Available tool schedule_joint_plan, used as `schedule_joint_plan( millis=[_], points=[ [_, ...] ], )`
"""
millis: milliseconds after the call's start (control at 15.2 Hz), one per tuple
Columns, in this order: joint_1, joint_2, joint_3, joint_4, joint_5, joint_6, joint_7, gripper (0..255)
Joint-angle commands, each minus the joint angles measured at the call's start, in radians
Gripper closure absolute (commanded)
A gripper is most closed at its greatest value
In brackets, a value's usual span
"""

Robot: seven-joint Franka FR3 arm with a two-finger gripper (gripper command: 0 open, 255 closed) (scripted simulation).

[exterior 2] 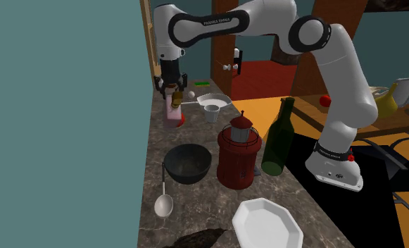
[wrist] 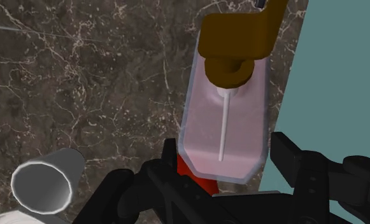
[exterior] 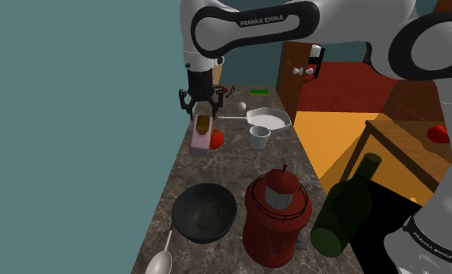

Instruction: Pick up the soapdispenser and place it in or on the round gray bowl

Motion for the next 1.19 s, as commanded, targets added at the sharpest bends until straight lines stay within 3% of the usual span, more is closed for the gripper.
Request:
schedule_joint_plan(
  millis=[0,462,726,1122],
  points=[
    [0.004,0.0,0.001,0.026,0.0,-0.026,-0.001,255],
    [0.023,0.02,0.0,0.148,-0.004,-0.126,-0.005,255],
    [0.03,-0.105,0.028,-0.044,0.023,-0.06,0.061,255],
    [0.065,-0.239,0.07,-0.23,0.057,-0.004,0.16,255]
  ],
)
